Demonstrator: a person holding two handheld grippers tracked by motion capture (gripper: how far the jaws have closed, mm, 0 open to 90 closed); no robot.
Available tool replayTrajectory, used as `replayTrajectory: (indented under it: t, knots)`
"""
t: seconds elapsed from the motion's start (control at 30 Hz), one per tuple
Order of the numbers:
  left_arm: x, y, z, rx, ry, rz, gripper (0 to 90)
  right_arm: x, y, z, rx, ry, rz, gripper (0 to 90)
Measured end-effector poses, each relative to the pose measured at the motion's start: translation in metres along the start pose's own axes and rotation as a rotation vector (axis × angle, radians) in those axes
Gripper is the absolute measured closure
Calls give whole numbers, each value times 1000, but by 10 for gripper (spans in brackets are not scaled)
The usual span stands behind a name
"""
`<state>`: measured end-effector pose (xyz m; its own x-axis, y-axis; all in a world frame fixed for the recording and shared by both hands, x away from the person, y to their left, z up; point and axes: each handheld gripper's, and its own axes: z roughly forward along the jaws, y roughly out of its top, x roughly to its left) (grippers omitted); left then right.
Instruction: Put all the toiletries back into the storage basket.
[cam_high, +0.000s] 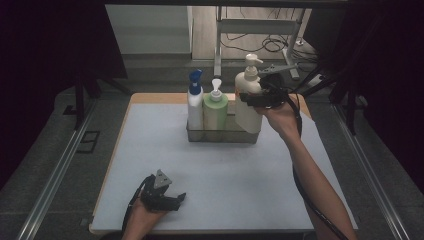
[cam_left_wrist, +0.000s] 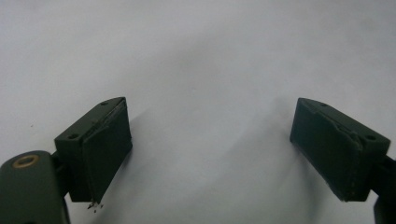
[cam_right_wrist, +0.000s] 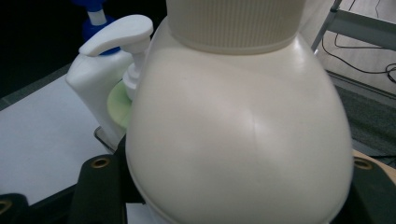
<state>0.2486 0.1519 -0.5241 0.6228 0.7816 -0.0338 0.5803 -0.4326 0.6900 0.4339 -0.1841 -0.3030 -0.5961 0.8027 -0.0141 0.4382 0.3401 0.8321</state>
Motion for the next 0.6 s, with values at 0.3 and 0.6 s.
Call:
replayTrajectory:
  t: [0.3,0.6]
  knots:
    - [0,0,0,-1,1,0,123,-7,1,18,-6,-17,6,372]
    - [0,0,0,-3,-1,-3,123,-13,0,35,-11,-36,14,372]
